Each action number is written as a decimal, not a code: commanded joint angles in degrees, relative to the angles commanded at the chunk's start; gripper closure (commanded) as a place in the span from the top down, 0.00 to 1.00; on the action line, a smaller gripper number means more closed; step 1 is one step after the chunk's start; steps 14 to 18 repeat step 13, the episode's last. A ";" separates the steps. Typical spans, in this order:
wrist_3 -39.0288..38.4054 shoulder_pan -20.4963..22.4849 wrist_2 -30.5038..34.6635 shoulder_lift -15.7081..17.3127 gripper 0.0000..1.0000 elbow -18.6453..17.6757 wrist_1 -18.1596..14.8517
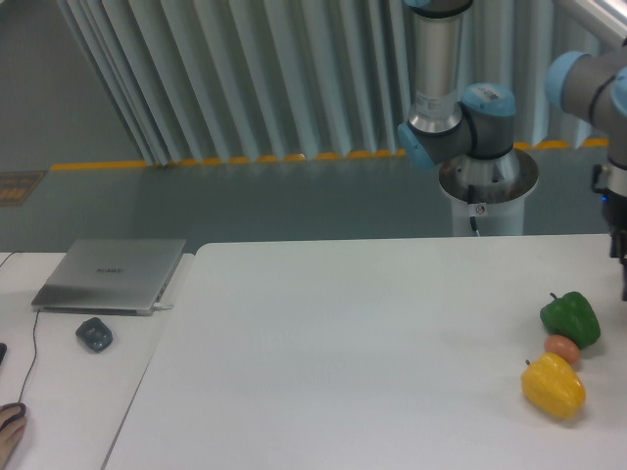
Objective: Place the red peppers in a basket
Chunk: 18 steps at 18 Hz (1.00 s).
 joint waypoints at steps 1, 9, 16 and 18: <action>-0.26 -0.09 0.00 -0.26 1.00 -0.09 -0.09; -0.62 -0.44 0.09 -1.14 1.00 -0.88 0.09; -0.62 -0.53 0.00 -1.14 1.00 -0.88 0.09; -0.62 -0.53 0.00 -1.14 1.00 -0.88 0.09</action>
